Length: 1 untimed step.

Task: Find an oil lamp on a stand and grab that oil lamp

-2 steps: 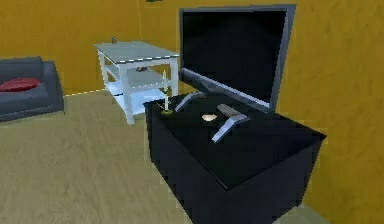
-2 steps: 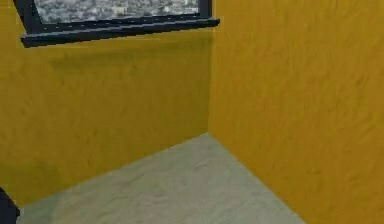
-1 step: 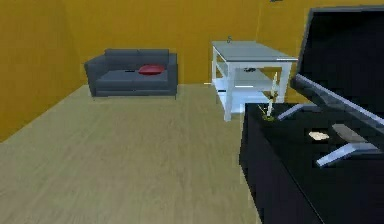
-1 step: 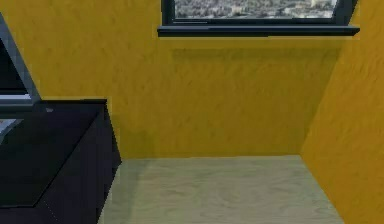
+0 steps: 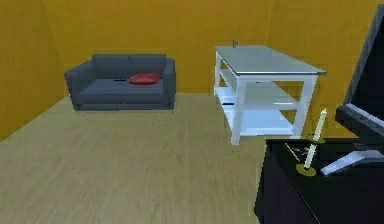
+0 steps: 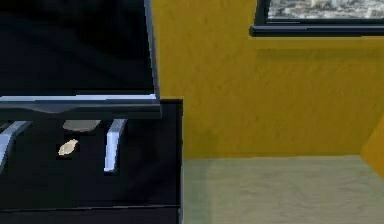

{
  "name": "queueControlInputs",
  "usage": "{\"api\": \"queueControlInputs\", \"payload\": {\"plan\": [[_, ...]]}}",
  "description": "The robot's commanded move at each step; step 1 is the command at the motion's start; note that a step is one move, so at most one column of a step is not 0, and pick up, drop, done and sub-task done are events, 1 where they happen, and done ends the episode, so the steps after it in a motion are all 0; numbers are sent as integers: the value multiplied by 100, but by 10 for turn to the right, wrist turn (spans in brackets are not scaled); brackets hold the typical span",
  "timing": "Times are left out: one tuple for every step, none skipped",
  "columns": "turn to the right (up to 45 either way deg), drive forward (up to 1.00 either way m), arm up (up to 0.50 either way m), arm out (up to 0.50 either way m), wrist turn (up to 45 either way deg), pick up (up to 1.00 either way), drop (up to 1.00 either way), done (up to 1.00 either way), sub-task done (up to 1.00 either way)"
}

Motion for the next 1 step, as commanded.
{"api": "queueControlInputs", "payload": {"plan": [[-330, 0, 0, 0, 0, 0, 0, 0, 0]]}}
